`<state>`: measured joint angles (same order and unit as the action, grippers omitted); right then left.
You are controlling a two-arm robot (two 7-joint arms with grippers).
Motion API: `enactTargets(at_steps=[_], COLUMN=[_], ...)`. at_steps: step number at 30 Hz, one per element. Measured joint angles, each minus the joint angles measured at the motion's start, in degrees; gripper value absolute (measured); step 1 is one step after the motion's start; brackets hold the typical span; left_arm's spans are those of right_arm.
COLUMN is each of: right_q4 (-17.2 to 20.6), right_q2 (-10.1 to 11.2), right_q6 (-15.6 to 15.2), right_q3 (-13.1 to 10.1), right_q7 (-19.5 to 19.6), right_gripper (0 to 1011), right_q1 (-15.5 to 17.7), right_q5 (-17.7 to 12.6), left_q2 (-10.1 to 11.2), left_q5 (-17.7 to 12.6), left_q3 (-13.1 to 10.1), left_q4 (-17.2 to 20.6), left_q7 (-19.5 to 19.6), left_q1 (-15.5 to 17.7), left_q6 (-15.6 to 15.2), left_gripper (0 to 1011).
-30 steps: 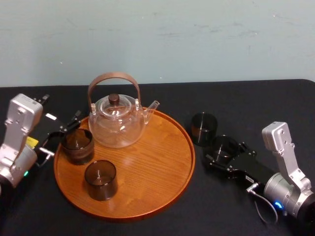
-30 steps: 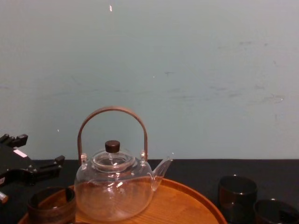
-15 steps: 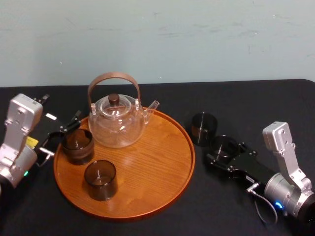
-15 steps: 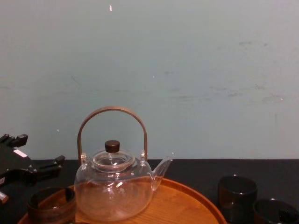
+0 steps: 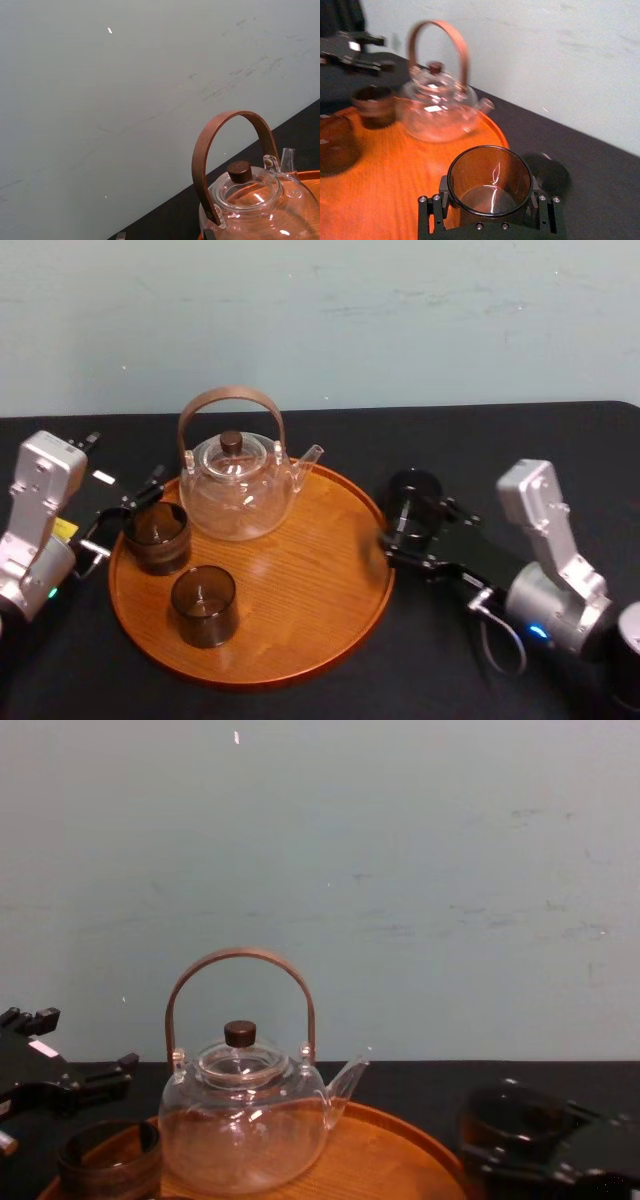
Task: Pick up the glass from the table and place it on the tray.
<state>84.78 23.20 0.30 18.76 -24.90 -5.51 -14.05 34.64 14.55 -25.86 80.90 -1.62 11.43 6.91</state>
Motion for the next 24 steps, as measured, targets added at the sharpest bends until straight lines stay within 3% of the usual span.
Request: enactTargets(at_steps=[6,14,24], right_q4=[-0.49,-4.40,-9.44], right_q2=[-1.05,-3.44,-5.83], right_q6=[0.29,1.28,2.84], right_q3=[3.06,7.71,11.47], right_q7=[-1.95,-4.70,-6.78], right_gripper=[905,905,905], right_q1=[-2.84,-7.51,-10.67], right_q5=[0.55,0.85,0.56], left_q2=[0.00,0.00,0.00], left_q5=[0.00,0.00,0.00], left_q3=[0.00,0.00,0.00], left_q4=[0.00,0.00,0.00], left_q7=[0.00,0.00,0.00], left_q1=[0.00,0.00,0.00], left_q6=[0.00,0.00,0.00], left_gripper=[1001,1001,1001])
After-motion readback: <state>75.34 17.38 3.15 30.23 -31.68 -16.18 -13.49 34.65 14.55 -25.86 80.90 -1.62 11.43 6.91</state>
